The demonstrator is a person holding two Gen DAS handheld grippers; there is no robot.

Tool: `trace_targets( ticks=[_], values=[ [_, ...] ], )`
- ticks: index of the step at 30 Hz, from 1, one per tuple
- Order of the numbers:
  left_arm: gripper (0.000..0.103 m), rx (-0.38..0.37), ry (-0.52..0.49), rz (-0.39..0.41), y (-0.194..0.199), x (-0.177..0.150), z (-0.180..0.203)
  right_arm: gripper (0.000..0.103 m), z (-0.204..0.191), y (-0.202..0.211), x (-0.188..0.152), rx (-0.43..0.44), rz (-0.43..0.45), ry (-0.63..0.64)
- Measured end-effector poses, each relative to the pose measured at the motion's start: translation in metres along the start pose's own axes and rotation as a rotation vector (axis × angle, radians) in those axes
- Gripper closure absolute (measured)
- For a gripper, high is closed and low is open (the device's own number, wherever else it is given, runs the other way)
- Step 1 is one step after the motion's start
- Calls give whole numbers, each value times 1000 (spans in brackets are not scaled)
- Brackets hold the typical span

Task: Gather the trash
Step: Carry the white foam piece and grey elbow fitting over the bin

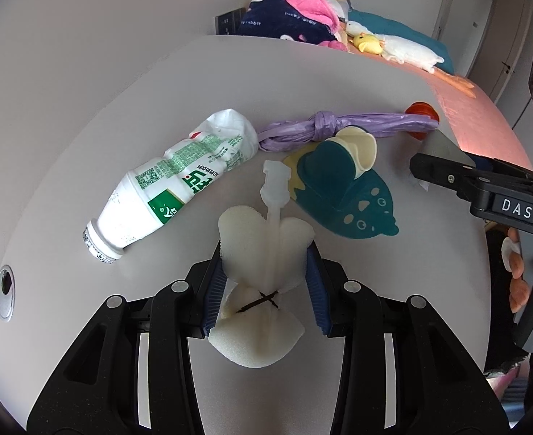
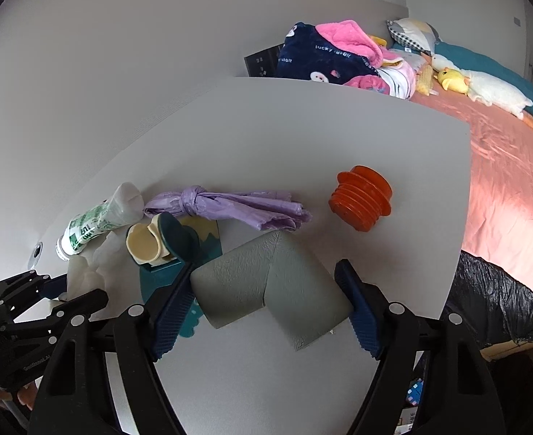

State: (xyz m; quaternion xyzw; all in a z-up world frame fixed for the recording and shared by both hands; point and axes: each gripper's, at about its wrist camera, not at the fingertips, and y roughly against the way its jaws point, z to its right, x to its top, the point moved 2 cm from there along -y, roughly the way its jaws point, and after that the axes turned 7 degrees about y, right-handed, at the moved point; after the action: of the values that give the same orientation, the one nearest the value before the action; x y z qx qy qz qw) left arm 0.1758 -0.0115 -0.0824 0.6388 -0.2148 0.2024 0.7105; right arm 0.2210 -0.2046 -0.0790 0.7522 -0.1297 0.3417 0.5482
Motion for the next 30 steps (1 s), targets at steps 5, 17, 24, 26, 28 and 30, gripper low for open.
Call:
trace_targets(
  ticks=[5,17,24,26,28,30],
  values=[
    [63,-16,-13,34,17,4,6,25,1,22,-10,-14,22,-16],
    [63,-88,-91,101,52,6,44,25,13,76,-34,-52,77,-64],
    [63,-138,-122,106,62,-1,69,25,24,103,-53,-73,103,-92],
    [63,-145,-137,106,63,-3,77,25,28,109,-59,-78,110,-105],
    [63,-153,-152,104,63,-6,85,25,33,115,-64,-84,113,-113],
    [63,-163,-166,104,65,-8,93,25,37,120,-68,-90,114,-120]
  ],
)
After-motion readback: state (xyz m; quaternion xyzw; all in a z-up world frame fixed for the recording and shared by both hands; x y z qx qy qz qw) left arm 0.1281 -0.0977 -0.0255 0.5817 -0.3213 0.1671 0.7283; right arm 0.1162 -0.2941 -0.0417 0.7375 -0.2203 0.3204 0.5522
